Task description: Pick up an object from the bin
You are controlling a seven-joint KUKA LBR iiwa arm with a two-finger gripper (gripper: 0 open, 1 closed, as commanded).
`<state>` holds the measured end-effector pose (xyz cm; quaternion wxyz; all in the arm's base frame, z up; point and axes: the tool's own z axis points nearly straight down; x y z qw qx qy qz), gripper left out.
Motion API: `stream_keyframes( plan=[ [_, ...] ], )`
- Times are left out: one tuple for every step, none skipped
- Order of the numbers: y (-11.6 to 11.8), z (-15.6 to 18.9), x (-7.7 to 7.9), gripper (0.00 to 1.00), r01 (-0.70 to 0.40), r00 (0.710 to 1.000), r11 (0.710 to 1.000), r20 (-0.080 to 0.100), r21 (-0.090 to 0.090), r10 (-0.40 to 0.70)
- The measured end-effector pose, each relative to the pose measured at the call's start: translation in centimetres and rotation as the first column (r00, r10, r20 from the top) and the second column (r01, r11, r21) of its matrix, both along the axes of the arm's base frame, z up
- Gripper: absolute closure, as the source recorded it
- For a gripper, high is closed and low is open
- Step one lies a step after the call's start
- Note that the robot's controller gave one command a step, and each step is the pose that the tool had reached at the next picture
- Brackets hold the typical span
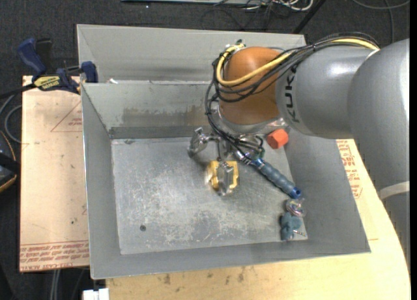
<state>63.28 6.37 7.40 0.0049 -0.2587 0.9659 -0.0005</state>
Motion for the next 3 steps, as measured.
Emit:
stream_keyframes(
  plan=[
    [-5.3, 0.4, -0.3, 0.00, -0.145, 0.989, 0.989, 0.002, 0.001, 0.145],
    [-2.6, 0.2, -3.2, 0.00, -0.237, 0.971, 0.972, 0.010, -0.003, 0.237],
    [-6.7, 0.9, 2.3, 0.00, -0.569, 0.822, 0.822, -0.007, 0.005, 0.569]
  ],
)
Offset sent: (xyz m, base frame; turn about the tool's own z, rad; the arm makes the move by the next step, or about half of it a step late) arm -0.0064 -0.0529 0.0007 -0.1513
